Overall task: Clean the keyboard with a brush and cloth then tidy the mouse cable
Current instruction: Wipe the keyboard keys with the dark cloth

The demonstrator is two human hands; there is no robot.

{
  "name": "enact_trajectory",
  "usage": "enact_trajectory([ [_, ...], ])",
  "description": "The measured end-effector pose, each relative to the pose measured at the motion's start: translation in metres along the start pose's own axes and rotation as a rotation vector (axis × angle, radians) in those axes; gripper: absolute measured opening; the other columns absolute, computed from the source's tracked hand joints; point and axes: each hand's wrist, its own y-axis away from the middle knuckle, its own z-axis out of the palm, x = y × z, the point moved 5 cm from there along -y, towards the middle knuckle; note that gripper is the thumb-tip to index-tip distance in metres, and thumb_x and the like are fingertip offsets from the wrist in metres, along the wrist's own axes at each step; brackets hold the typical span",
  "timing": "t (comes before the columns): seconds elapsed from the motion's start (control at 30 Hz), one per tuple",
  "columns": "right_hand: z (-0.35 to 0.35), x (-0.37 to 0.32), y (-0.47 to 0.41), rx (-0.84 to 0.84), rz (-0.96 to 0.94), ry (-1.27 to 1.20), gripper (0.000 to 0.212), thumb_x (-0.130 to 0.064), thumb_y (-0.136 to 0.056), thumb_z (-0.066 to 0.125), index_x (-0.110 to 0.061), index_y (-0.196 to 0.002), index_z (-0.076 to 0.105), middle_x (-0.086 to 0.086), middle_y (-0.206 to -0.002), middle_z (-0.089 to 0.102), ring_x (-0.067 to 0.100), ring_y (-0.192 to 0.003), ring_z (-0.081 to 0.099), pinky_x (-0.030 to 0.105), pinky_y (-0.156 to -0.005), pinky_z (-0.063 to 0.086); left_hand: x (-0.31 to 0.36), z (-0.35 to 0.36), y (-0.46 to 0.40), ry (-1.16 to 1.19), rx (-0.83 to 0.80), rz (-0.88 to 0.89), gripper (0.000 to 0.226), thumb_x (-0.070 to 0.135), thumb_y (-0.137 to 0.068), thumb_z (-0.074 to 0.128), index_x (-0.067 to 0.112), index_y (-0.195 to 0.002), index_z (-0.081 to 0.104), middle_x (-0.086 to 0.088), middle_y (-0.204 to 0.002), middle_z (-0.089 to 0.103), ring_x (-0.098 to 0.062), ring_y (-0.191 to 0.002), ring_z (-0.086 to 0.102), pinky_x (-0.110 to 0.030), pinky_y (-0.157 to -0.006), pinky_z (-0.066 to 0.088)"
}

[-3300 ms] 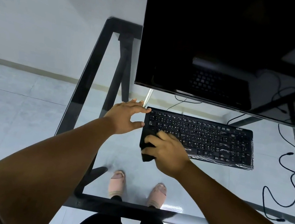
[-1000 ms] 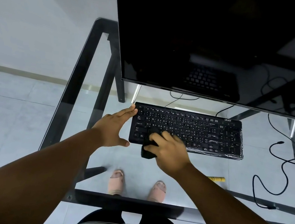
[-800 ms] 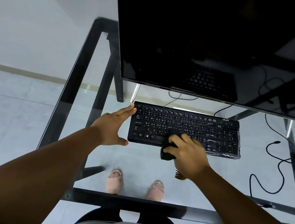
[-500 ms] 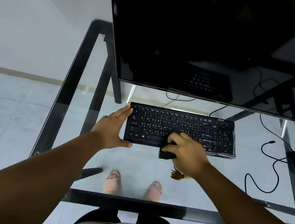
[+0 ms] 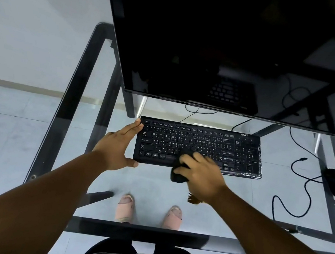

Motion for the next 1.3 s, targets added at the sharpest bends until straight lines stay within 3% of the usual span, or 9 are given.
enact_trajectory([
  [0.2,-0.004,0.036,0.025,-0.023,0.008,0.009,0.041,-0.009,-0.065,0.063,-0.034,-0.096,0.073,-0.007,-0.098,0.059,0.021,-0.082,0.052,0.030,-0.061,0.046,0.002,0.002,0.000,0.016,-0.002,-0.021,0.118,0.048,-0.069,0.080,0.035,-0.154,0.000,0.025,-0.159,-0.011,-0.014,-0.142,0.032,-0.037,-0.113,0.029],
  [0.43,0.000,-0.008,-0.010,0.021,-0.066,-0.026,0.043,-0.018,-0.078,0.038,-0.035,-0.099,0.071,-0.007,-0.100,0.058,0.022,-0.086,0.052,0.033,-0.064,0.046,0.005,0.003,0.001,0.009,-0.005,-0.050,0.118,0.044,-0.070,0.082,0.035,-0.154,-0.001,0.025,-0.158,-0.011,-0.016,-0.139,0.037,-0.037,-0.113,0.031],
  [0.7,-0.008,0.055,0.041,-0.022,0.036,-0.016,0.039,-0.005,-0.065,0.063,-0.033,-0.092,0.072,-0.007,-0.100,0.059,0.021,-0.083,0.053,0.032,-0.059,0.049,0.006,0.005,0.002,-0.010,-0.003,-0.066,0.119,0.042,-0.071,0.082,0.035,-0.153,-0.004,0.028,-0.155,-0.016,-0.015,-0.139,0.035,-0.038,-0.113,0.031],
  [0.83,-0.015,0.066,0.043,-0.009,0.113,-0.252,0.031,-0.021,-0.074,0.054,-0.032,-0.099,0.070,-0.009,-0.102,0.056,0.020,-0.086,0.059,0.032,-0.059,0.053,0.009,0.008,0.003,0.019,0.014,-0.065,0.119,0.039,-0.072,0.081,0.030,-0.154,-0.004,0.022,-0.158,-0.013,-0.015,-0.145,0.026,-0.039,-0.115,0.029],
  [0.93,-0.013,0.064,0.035,0.050,0.235,-0.549,0.026,-0.021,-0.071,0.079,-0.026,-0.094,0.069,-0.011,-0.101,0.055,0.013,-0.085,0.061,0.028,-0.071,0.052,0.011,0.011,0.008,0.078,0.082,-0.060,0.114,0.042,-0.072,0.079,0.027,-0.155,0.003,0.016,-0.161,-0.006,-0.014,-0.147,0.021,-0.042,-0.115,0.029],
  [1.03,-0.013,0.051,0.021,0.037,0.289,-0.685,0.026,-0.025,-0.070,0.083,-0.026,-0.087,0.064,-0.013,-0.093,0.057,0.010,-0.081,0.059,0.031,-0.070,0.050,0.015,0.015,0.014,0.095,0.165,-0.048,0.106,0.045,-0.074,0.077,0.027,-0.155,0.010,0.016,-0.162,-0.002,-0.011,-0.148,0.017,-0.042,-0.114,0.029],
  [1.13,-0.016,0.045,0.007,-0.020,0.343,-0.648,0.015,-0.034,-0.080,0.073,-0.027,-0.088,0.063,-0.011,-0.075,0.060,0.011,-0.069,0.058,0.033,-0.061,0.048,0.015,0.015,0.016,0.081,0.179,-0.037,0.099,0.046,-0.078,0.073,0.030,-0.155,0.011,0.018,-0.161,-0.002,-0.008,-0.148,0.014,-0.041,-0.114,0.029],
  [1.3,-0.015,0.031,-0.015,-0.272,0.343,-0.391,0.022,-0.046,-0.080,0.067,-0.029,-0.093,0.066,-0.008,-0.090,0.060,0.019,-0.085,0.058,0.036,-0.074,0.051,0.013,0.012,0.014,0.053,0.120,-0.021,0.097,0.045,-0.082,0.071,0.031,-0.155,0.008,0.021,-0.160,-0.005,-0.004,-0.148,0.009,-0.037,-0.114,0.023],
])
